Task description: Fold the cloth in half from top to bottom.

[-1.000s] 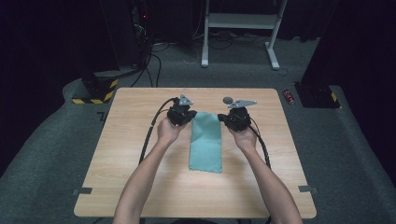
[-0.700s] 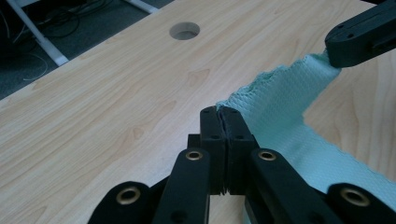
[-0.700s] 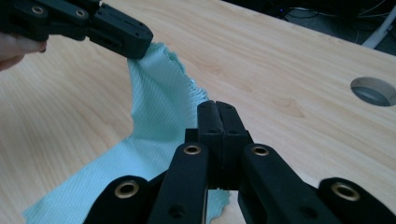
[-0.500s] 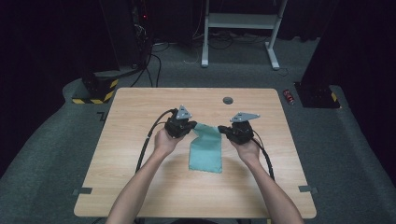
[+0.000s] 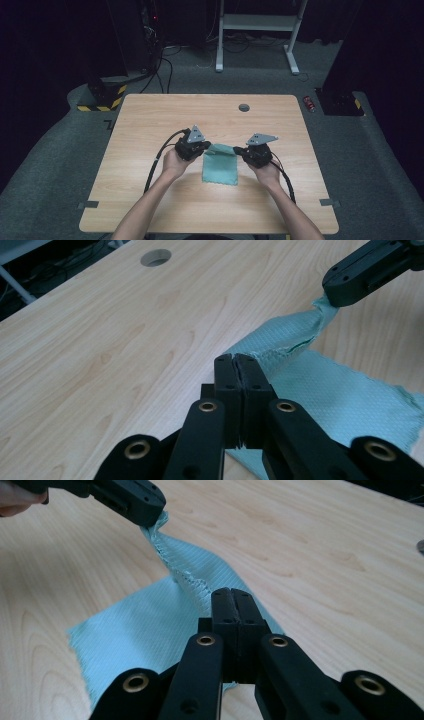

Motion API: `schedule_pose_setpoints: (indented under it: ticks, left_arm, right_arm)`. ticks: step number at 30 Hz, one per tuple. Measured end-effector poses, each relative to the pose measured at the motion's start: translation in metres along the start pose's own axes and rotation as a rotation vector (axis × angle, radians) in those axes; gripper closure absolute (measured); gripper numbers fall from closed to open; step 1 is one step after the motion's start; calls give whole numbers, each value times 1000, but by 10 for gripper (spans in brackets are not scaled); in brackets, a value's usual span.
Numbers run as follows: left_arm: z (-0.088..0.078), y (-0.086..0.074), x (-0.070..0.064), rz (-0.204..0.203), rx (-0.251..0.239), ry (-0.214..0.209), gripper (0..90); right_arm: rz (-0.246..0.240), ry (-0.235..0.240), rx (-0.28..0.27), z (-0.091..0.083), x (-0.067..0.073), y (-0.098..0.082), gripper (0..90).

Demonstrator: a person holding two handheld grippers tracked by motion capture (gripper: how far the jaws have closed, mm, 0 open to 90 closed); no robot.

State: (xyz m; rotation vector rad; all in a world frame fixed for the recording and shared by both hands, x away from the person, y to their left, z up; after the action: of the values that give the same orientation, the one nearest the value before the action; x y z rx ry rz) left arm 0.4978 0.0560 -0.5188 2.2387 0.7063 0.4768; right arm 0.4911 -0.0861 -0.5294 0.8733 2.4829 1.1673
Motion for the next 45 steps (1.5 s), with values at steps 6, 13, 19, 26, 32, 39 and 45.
schedule_pose_setpoints:
  ticks: [6, 13, 19, 26, 32, 39, 45]
  left_arm:
    - [-3, -14, -14, 33, 16, -14, 887]
    - [-5, -31, -33, 74, 30, -44, 886]
    - [-9, -39, -45, 122, 43, -39, 886]
    - [-11, -49, -50, 157, 67, -23, 885]
    - [-10, -55, -54, 182, 80, -7, 881]
    - [-6, -59, -59, 203, 93, 9, 877]
    - [0, -66, -64, 210, 116, 5, 866]
  right_arm:
    - [-36, 8, 15, 0, 13, -13, 900]
    - [-86, 10, 41, -2, 27, -29, 900]
    - [-107, 9, 54, -3, 35, -41, 900]
    - [-126, 22, 65, -2, 44, -47, 900]
    - [-145, 21, 82, 1, 47, -52, 900]
    - [-164, 12, 90, 1, 48, -54, 900]
    - [-166, 28, 109, 2, 49, -61, 900]
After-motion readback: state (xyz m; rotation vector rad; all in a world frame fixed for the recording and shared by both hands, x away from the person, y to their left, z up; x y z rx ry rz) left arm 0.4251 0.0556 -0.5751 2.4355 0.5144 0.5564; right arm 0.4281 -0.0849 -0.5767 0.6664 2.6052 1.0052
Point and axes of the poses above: each handheld gripper's, and its own axes: z roughly forward along the jaws, y roughly out of its top, x roughly to its left, the point moved 10 cm from there along z, roughly forward along the jaws, and after that the axes turned 5 degrees about x, right-handed, at the moved point
